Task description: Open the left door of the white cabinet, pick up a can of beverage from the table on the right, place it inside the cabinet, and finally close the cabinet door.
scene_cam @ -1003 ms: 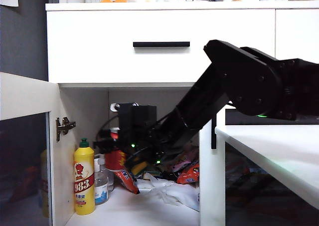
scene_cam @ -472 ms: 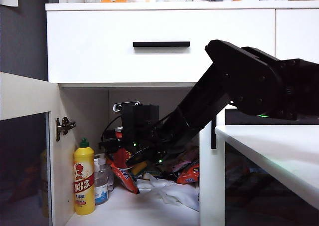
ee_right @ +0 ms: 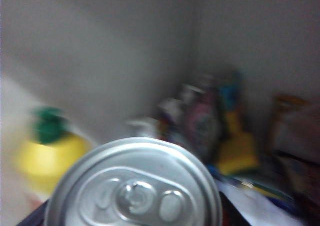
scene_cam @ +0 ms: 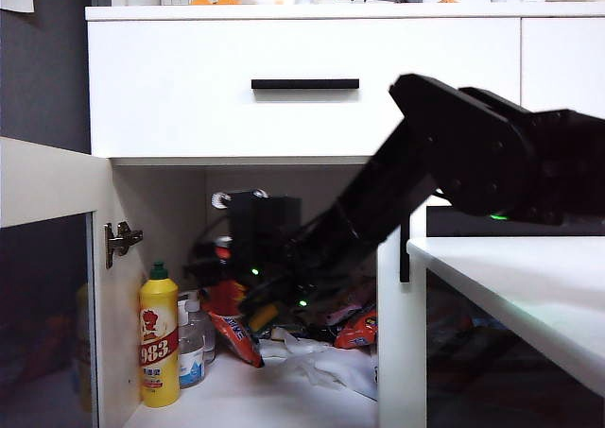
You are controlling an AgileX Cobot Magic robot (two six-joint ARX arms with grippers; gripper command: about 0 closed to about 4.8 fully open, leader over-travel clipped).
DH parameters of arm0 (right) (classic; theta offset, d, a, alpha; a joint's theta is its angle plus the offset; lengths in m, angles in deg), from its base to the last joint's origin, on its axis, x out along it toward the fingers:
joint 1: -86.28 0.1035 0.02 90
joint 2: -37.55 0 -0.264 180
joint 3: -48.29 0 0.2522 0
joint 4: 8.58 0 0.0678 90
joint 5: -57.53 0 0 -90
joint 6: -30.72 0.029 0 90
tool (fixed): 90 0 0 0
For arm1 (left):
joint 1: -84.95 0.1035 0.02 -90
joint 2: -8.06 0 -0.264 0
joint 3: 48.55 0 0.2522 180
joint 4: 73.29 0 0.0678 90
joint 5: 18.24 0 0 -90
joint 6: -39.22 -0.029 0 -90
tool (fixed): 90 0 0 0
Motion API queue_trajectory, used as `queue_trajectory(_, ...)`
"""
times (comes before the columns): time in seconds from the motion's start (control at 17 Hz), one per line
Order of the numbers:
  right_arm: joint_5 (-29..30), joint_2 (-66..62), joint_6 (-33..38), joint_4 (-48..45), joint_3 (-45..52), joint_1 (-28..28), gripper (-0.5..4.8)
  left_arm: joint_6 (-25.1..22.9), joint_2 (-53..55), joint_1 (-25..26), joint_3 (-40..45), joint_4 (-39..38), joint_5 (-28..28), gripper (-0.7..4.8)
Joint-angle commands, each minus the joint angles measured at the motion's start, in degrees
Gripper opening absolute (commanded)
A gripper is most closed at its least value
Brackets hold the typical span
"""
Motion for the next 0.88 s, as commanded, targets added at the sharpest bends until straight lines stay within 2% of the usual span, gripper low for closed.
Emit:
queue_trajectory(0.06,0.2,1.9,0.3,-2.6,-1.3,0.0,3.36,0.0,-0.1,0.0,0.0,0.9,-0.1,4.79)
queue_trajectory(0.35,-0.3,2.1,0.2,-0.1,-1.4,-1.1,3.36,0.3,-0.1,0.0,0.0,0.9,-0.1,4.79)
queue_trajectory(0.88,-0.3,2.0,1.5,-0.8,-1.4,-2.0,3.36,0.3,-0.1,0.0,0.1,0.9,-0.2,4.79)
